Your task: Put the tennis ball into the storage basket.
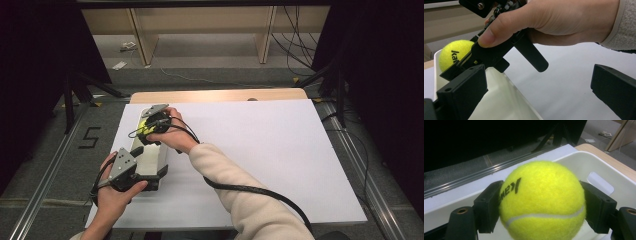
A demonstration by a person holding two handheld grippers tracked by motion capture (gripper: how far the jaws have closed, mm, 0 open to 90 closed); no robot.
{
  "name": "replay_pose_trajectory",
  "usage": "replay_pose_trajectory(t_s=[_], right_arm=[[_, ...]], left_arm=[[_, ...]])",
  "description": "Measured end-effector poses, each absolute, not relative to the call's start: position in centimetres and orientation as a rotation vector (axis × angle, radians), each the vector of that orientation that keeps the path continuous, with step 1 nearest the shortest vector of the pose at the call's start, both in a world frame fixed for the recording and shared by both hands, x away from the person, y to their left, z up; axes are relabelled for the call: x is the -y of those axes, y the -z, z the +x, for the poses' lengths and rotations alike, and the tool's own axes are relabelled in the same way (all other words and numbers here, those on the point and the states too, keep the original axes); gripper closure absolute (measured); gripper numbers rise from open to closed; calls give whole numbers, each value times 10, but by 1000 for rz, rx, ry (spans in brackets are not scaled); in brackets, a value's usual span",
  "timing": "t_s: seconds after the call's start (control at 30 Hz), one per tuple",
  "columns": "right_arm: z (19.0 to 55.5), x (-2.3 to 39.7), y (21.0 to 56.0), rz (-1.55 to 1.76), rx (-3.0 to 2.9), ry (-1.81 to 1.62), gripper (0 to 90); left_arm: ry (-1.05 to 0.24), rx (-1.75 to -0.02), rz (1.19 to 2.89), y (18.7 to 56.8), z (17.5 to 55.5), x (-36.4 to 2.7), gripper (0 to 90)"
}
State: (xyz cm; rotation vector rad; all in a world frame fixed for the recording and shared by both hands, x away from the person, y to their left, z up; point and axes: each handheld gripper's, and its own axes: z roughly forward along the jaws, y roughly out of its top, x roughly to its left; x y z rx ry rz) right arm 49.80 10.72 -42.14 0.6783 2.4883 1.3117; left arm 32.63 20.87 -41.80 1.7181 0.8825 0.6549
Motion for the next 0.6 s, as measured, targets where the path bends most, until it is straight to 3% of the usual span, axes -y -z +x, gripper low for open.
replay_pose_trajectory(t_s=[0.13, 0.23, 0.6], right_arm=[[499, -107, 423, 669, -2488, -1302, 242], [499, -106, 421, 657, -2477, -1323, 152], [500, -103, 417, 658, -2448, -1334, 146]], left_arm=[[-655, -882, 1720, 418, 326, -209, 0], [-654, -882, 1721, 418, 326, -209, 0], [-655, -882, 1721, 418, 326, -209, 0]])
